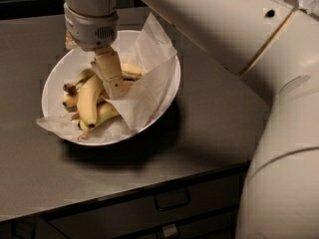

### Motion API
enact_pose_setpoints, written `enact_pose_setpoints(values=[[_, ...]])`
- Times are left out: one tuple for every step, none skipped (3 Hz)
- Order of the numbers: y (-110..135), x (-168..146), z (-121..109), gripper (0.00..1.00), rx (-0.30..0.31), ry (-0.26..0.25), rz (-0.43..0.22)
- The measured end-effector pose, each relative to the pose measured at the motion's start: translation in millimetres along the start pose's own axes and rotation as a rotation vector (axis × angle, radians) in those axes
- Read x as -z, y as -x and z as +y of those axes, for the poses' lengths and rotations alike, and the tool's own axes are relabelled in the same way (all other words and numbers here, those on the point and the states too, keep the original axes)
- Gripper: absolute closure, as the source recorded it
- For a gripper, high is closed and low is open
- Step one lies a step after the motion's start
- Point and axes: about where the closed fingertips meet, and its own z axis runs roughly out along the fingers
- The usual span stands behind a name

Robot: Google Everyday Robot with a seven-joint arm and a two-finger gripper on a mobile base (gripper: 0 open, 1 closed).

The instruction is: Pick banana from white bowl

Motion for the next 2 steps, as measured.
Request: enact_pose_setpoints(values=[[1.6, -0.9, -10.7, 0.0, 0.012, -0.017, 0.009], [1.6, -0.9, -10.8, 0.0, 0.012, -0.018, 0.009]])
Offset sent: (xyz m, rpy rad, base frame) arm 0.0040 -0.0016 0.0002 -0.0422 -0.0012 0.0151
